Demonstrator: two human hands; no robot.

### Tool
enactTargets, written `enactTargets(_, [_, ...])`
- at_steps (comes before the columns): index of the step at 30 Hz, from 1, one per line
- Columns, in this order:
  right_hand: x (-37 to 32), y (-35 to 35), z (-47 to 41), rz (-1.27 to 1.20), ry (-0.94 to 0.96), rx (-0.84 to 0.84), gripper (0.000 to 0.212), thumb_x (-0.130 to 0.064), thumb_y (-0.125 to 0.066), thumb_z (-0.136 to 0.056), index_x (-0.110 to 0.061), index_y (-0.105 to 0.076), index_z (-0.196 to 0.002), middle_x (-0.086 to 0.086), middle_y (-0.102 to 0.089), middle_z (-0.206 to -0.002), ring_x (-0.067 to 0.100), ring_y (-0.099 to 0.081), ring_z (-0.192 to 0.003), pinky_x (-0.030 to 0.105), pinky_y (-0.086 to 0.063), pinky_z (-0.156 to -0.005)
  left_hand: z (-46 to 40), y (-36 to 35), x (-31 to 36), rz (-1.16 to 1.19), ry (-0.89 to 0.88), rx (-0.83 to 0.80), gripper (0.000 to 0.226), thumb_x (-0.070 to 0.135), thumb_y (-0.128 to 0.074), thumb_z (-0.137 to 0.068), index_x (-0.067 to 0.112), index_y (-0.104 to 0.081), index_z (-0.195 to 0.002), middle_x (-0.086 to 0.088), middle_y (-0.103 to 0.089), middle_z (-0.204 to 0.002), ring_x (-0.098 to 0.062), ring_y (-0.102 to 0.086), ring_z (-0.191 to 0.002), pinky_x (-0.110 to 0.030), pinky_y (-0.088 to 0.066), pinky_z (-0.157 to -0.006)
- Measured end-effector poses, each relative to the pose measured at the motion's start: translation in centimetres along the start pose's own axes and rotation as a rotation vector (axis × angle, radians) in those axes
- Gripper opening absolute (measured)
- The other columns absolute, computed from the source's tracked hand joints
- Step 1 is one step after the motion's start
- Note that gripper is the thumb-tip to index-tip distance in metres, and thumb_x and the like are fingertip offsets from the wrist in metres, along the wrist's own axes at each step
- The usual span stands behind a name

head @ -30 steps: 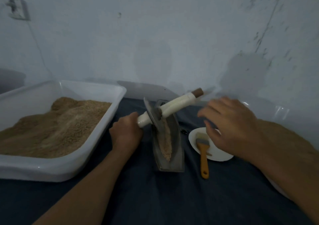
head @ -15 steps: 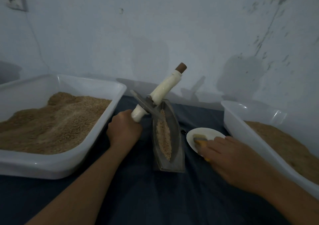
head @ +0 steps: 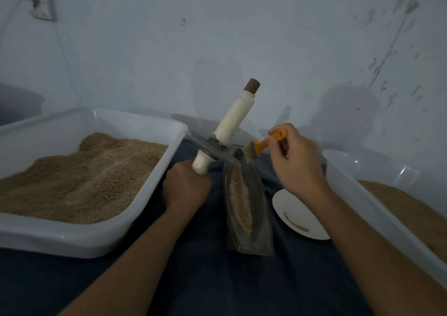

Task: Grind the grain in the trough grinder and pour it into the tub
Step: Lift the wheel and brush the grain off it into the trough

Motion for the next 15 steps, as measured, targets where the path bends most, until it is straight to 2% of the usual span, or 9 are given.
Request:
enactTargets(6, [1.1,-3.8,-0.7,-0.036,-0.085,0.001,0.008,-0.022,-0.051,-0.105,-0.021,-0.059,-0.104,-0.013,-0.053,-0.065,0.001,-0.055,-0.059,0.012,-0.039,-0.051,-0.1,-0.1,-0.2,0.016,0.012,-0.012,0.014,0.023,-0.072,-0.081,0.024,-0.061,-0.072,0.000,-0.065,-0.074,-0.020,-0.063,-0.068,-0.028,-0.043,-0.056])
enactTargets(15, [1.4,-2.9,1.3,-0.079,-0.266,-0.106,0.029,-0.026,-0.046,-0.107,-0.008,-0.051,-0.085,0.001,-0.051,-0.061,0.005,-0.046,-0.048,0.023,-0.035,-0.043,-0.4,-0.1,-0.1,0.016,0.022,-0.028,0.009,0.022,-0.072,-0.081,0.023,-0.064,-0.082,0.001,-0.065,-0.078,-0.019,-0.062,-0.072,-0.031,-0.047,-0.061])
Point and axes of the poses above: each hand's wrist, its own z-axis away from the middle knuckle, its own y-axis out of the back of the hand, x = y × z, the point moved 5 cm from there along -z, towards the middle knuckle
